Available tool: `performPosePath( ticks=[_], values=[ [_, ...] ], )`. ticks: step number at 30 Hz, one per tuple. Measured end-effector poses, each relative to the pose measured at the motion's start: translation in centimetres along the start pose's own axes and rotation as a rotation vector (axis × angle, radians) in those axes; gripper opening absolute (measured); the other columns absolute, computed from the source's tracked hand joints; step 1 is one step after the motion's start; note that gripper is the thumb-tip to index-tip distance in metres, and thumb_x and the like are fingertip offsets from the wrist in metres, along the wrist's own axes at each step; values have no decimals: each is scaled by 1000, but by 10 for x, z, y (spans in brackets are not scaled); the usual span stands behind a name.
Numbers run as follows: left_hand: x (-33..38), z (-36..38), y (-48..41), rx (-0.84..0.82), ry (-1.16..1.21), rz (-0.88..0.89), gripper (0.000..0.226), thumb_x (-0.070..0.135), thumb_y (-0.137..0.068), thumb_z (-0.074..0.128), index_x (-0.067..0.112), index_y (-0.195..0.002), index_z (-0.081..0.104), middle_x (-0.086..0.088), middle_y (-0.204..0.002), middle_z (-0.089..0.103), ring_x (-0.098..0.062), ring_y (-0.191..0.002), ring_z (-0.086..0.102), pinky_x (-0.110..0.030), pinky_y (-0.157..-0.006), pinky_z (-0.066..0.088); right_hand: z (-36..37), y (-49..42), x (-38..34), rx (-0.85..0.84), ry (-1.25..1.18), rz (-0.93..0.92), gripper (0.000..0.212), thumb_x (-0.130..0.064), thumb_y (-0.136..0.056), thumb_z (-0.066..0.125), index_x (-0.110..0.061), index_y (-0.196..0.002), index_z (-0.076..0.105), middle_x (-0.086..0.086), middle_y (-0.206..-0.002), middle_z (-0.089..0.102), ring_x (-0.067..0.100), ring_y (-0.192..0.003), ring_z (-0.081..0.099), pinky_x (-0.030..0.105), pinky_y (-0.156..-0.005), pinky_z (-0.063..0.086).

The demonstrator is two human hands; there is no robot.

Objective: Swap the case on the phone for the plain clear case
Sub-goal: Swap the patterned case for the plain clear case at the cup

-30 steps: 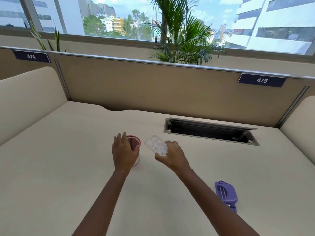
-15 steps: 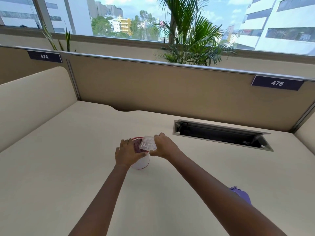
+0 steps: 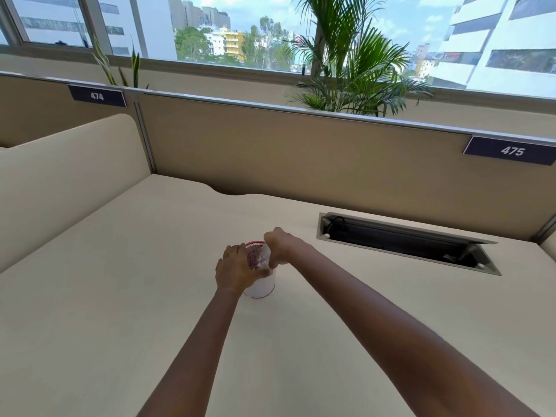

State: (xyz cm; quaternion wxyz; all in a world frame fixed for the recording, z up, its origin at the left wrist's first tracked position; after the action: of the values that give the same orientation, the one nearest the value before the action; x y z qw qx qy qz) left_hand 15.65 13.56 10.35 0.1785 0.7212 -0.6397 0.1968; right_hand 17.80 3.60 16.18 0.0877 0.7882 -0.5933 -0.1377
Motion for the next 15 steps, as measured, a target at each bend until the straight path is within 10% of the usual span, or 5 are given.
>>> performPosePath(
  ticks=[15],
  values=[
    [1,-2,-1,8,-4,-7,76,54,-66,71,13,-126,47,-5,-128,53,-20,-124,45,-34,-95,44,8,0,-13,73,225,-170,45,-13,-89,51,-7,-132,37,20,-121,57,35,-111,54,39,-82,47]
  ],
)
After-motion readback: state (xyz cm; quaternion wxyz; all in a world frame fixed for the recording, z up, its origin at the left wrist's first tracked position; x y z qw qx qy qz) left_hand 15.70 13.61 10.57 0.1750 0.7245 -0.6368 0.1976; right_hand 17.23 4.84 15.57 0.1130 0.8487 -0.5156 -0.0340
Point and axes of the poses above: each hand's wrist, its own y-axis away from the middle knuckle, its own z-axis out of the palm, x = y × z, the point moved 3 cm from there along -y, towards the middle knuckle
